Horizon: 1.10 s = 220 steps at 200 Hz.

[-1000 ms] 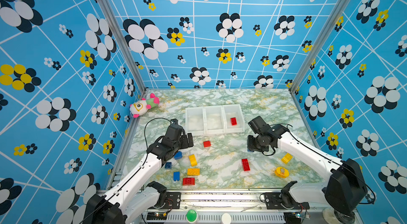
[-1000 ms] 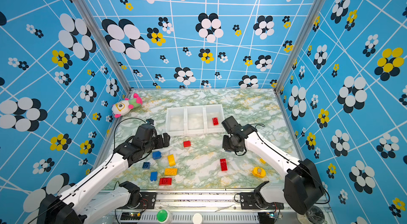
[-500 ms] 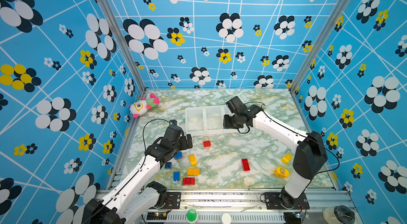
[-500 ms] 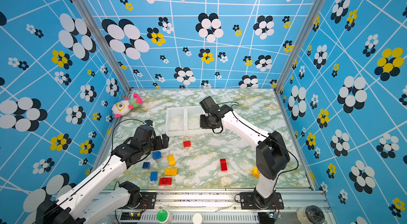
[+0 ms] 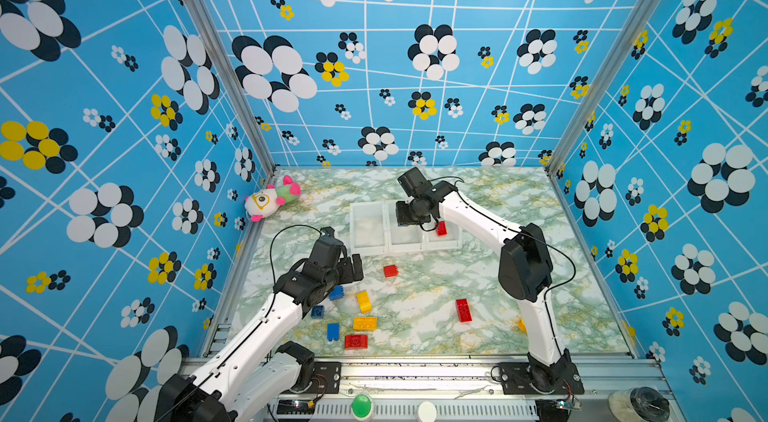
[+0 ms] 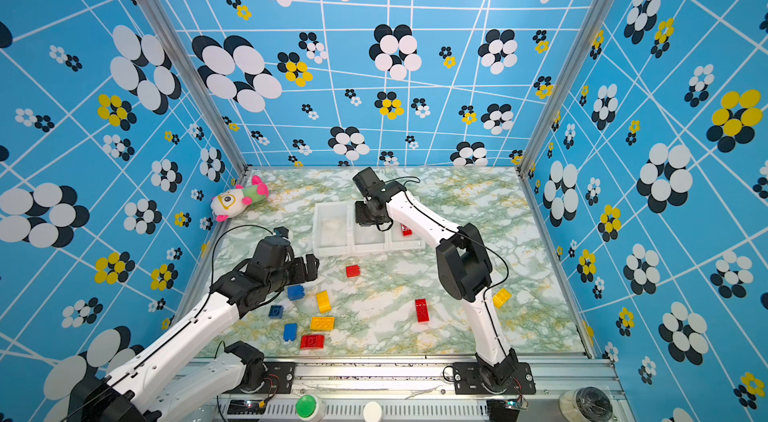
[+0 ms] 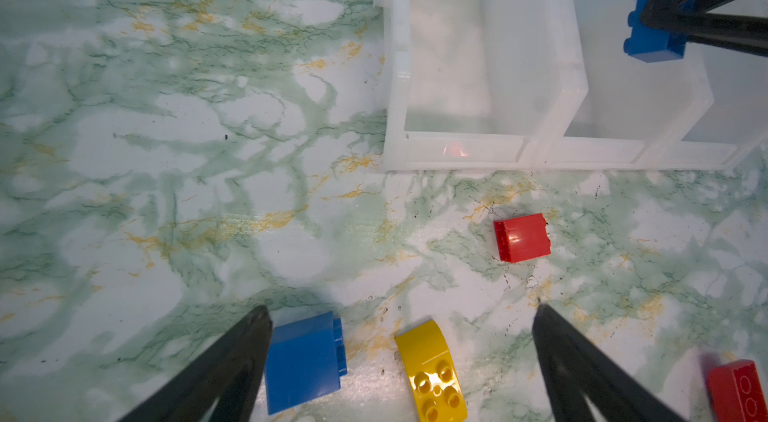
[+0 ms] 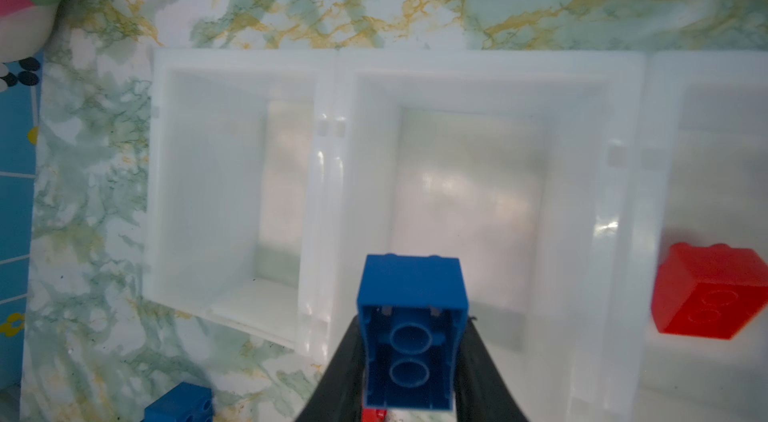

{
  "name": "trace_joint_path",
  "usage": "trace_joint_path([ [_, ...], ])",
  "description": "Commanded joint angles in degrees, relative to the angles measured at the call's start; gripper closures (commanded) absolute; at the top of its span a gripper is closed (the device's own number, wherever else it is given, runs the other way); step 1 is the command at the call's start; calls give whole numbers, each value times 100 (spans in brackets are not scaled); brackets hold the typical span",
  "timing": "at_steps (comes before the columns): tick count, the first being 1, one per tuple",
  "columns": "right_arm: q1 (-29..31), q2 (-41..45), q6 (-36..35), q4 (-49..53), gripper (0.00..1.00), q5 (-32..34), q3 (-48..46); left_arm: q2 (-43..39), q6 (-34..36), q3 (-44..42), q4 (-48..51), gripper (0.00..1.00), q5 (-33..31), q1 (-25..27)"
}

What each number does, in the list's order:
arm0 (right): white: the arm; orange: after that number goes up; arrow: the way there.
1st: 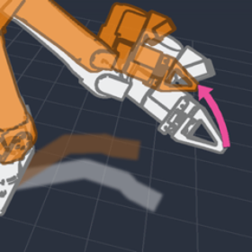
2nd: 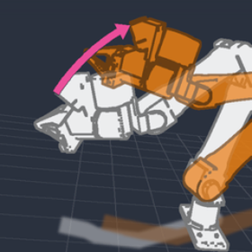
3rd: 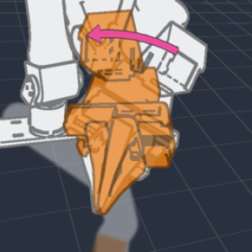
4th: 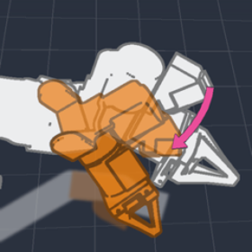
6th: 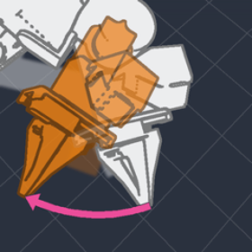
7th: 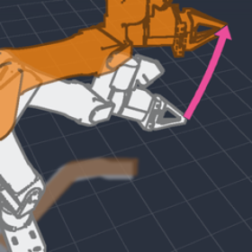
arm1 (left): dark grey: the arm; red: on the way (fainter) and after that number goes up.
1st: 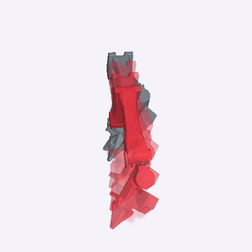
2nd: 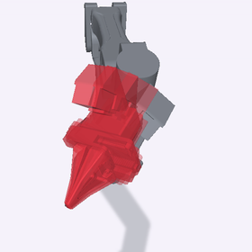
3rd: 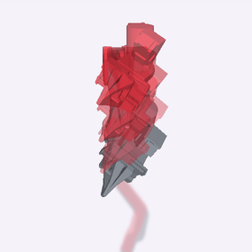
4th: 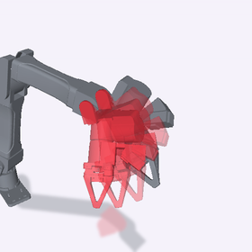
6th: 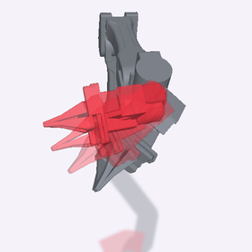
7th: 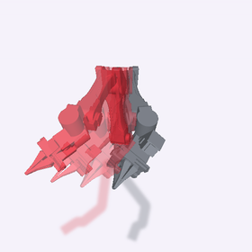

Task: Sort the legos into containers by color
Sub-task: 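Carry the blue brick into the middle bin compartment and release it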

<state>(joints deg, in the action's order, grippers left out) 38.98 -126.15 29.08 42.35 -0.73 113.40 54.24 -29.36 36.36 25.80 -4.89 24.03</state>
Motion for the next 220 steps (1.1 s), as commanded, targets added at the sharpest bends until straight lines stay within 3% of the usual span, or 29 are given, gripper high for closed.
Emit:
trace_joint_path([
  [1, 31, -282, -63, 421, 76, 90, 243, -99, 85, -79, 191, 1, 78, -5],
  [33, 39, -375, 47, 407, 70, 91, 186, -20, 72, -93, 125, 1, 149, -3],
  [83, 41, -251, 54, 336, 46, 106, 79, 8, 78, -116, 62, 1, 170, -3],
  [142, 36, 108, 67, 265, 42, 73, -249, 82, 98, -94, 40, 1, 126, -34],
  [220, 31, 1337, 156, 190, 36, 47, -1254, 87, 116, -93, 75, 1, 62, -86],
])
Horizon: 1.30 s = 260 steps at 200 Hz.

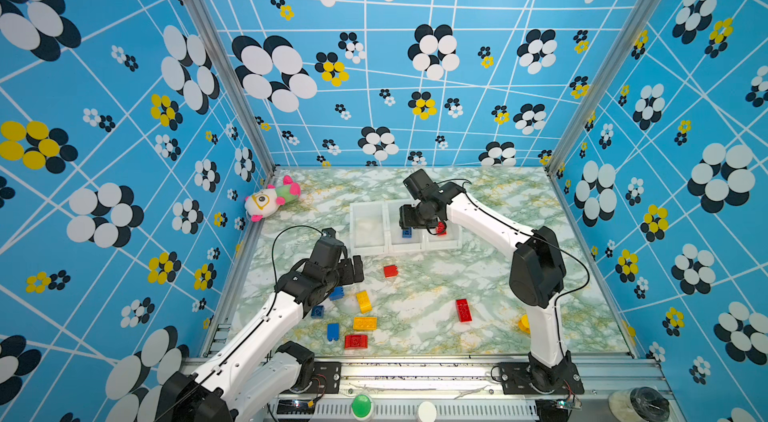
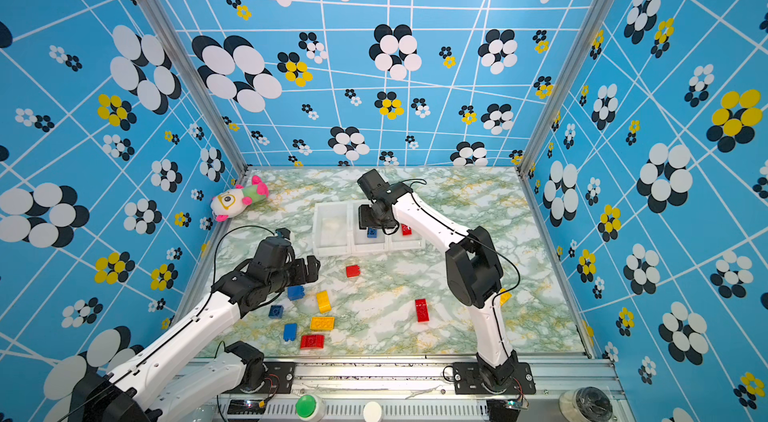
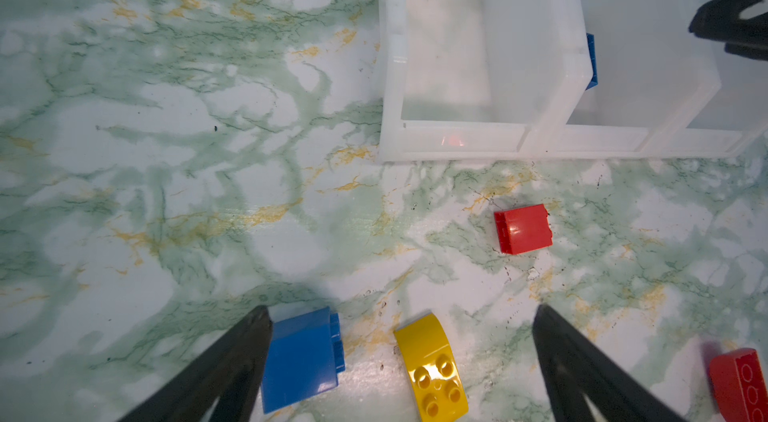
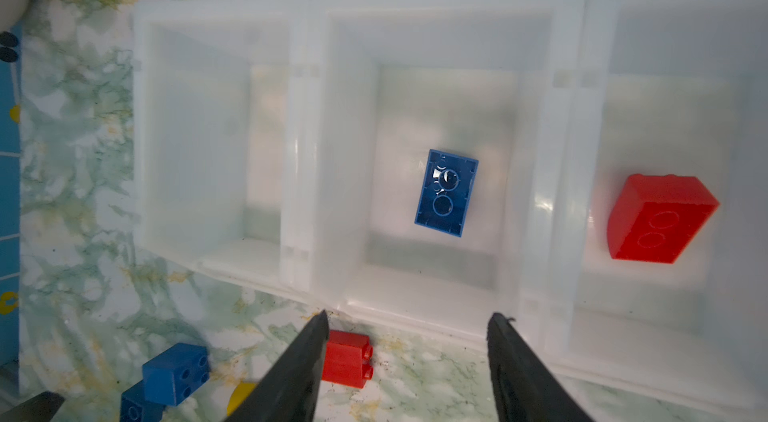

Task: Sort the legos into containers by color
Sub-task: 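Carry the blue brick into the middle bin compartment and release it, then move the right gripper back toward the yellow bricks nearest the robot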

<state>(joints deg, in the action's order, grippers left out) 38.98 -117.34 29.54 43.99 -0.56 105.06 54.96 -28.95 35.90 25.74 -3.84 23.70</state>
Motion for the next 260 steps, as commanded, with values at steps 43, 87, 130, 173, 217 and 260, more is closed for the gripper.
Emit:
trace_joint_path([
  [43, -71, 1360, 276, 62, 32, 55, -1571, -2, 47, -75, 76, 1, -30, -67],
  [87, -500, 2483, 659, 85, 32, -40, -3017, 39, 28, -115, 17, 1, -7, -67],
  [130, -1000, 3507, 1054, 458, 29, -16, -4289, 94, 30, -85, 19, 1, 65, -85],
  [173, -1420, 4342, 1488, 1206, 26, 71, -5059, 77, 17, -101, 0, 1, 78, -120],
  [217, -1997, 5126, 1998, 1774, 17, 65, -5723, 85, -1, -104, -11, 1, 145, -156],
  [260, -2490, 5506, 2492, 2259, 11, 89, -6082, 174, -16, -114, -57, 1, 209, -220],
])
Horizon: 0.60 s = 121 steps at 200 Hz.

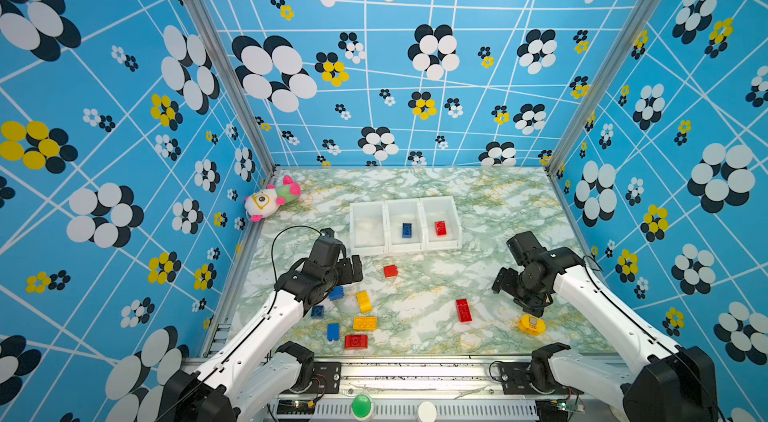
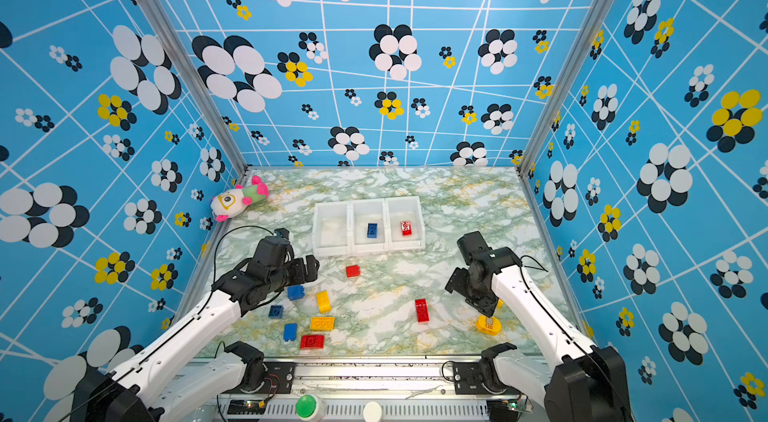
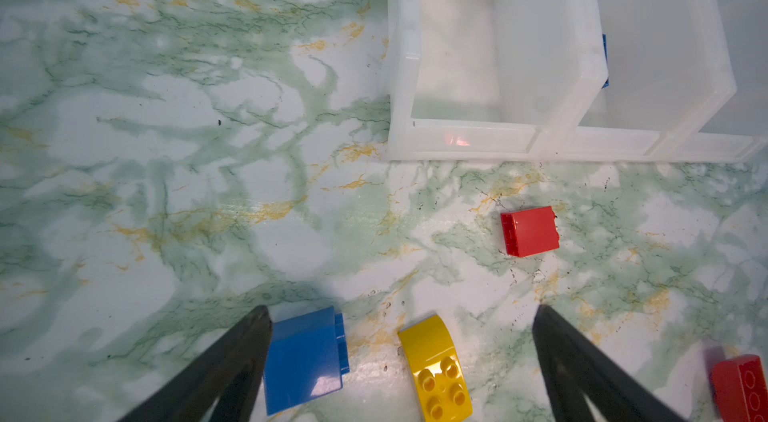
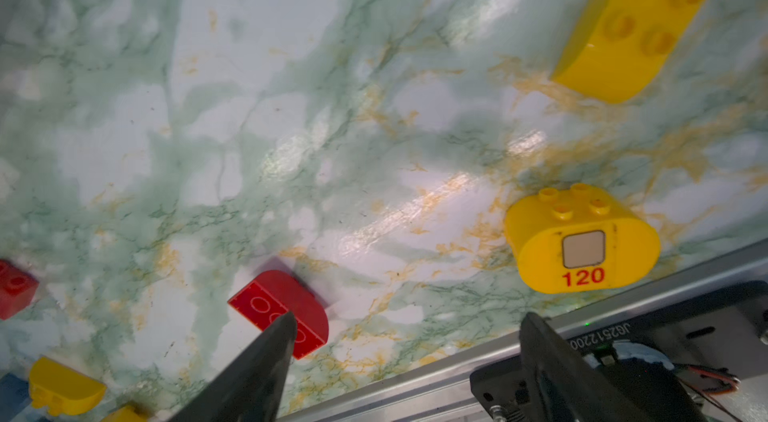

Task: Sort the legos into containers by color
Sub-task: 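Move the right gripper back toward the yellow bricks nearest the robot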

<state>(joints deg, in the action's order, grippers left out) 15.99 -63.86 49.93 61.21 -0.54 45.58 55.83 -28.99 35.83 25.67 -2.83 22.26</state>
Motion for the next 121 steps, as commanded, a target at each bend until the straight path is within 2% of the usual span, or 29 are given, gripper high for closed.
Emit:
trace_joint_path([
  [1, -190, 157, 453, 537, 11, 87, -135, 91, -15, -101, -47, 1, 117, -88],
  [41, -814, 355, 962, 721, 9, 18, -356, 215, -21, -80, -49, 1, 210, -195],
  [78, -1428, 421, 1278, 365, 11, -260, -801, 265, -40, -83, -57, 1, 287, -309],
  [121, -1772, 347, 1565, -43, 15, -224, -1055, 292, -42, -78, -38, 1, 295, -362],
])
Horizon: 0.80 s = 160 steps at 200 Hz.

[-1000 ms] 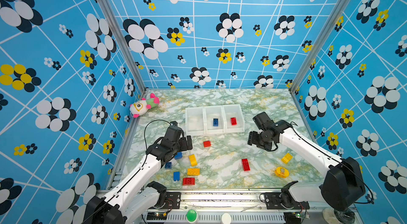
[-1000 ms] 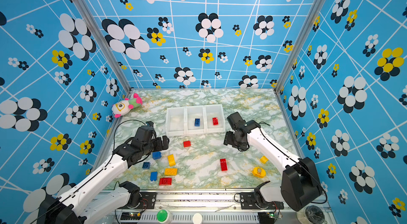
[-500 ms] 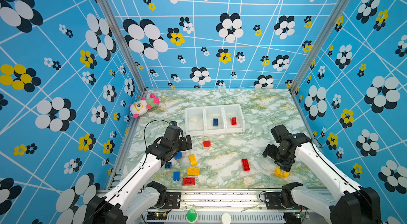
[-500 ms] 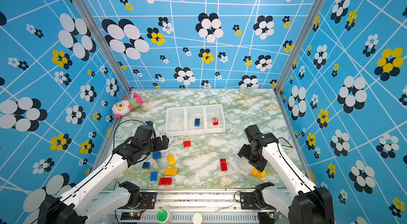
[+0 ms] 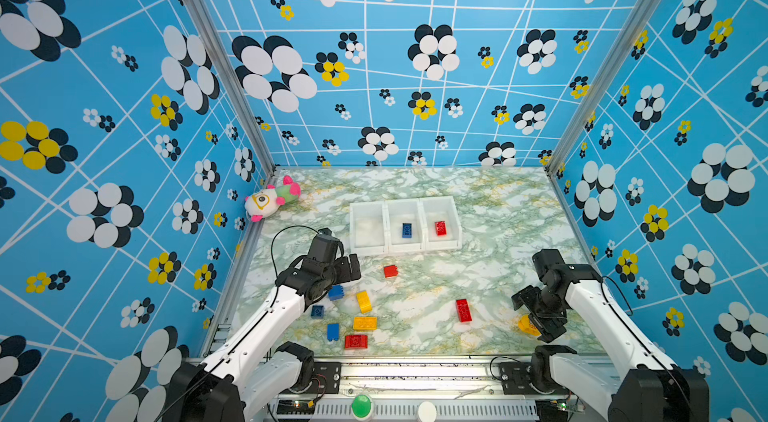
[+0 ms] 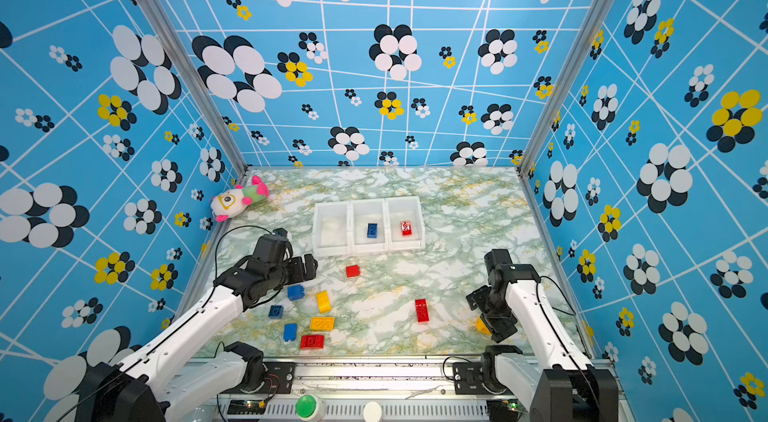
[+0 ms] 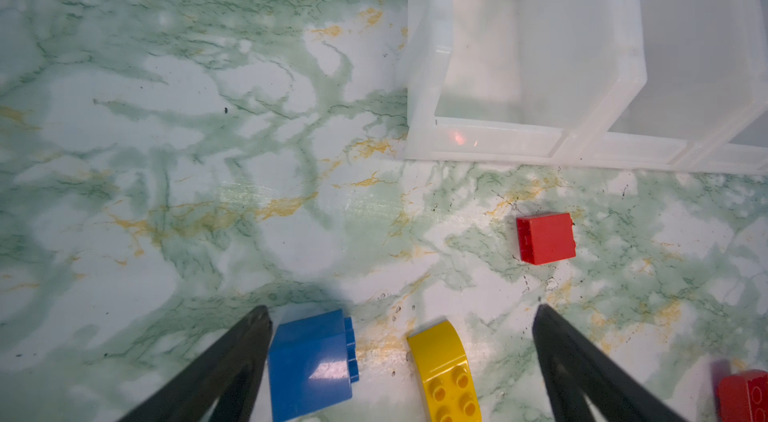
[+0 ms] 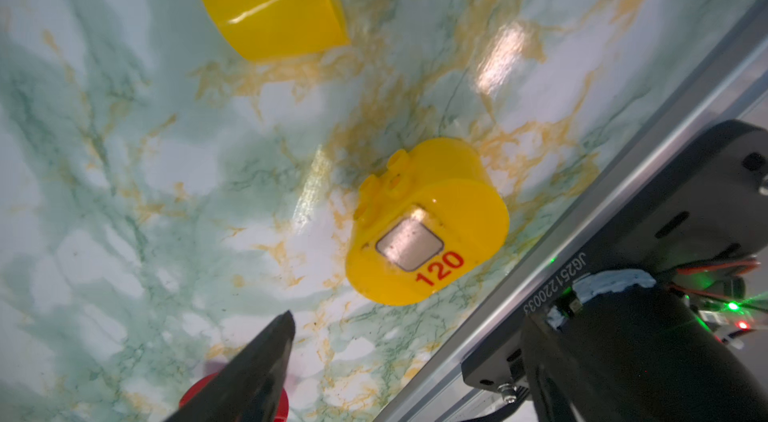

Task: Sort the legos into containers by color
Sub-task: 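Move the right gripper back toward the yellow bricks nearest the robot, then lower the right gripper onto the small yellow brick and grasp it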

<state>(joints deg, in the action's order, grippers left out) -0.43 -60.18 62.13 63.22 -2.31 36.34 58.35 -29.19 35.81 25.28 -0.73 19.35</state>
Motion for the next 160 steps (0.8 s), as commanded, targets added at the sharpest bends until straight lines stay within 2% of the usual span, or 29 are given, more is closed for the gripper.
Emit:
trace_joint_path([
  [1, -140, -20, 353, -255, 15, -44, -137, 43, -24, -75, -2, 1, 88, -72],
  [63, -326, -113, 650, -683, 25, 67, -458, 72, -20, -71, 8, 1, 117, -110],
  [126, -369, -110, 726, -963, 29, 361, -727, 60, -27, -75, 3, 1, 136, -123],
  [160, -370, -92, 790, -1152, 35, 358, -912, 30, -33, -76, 6, 1, 143, -121],
])
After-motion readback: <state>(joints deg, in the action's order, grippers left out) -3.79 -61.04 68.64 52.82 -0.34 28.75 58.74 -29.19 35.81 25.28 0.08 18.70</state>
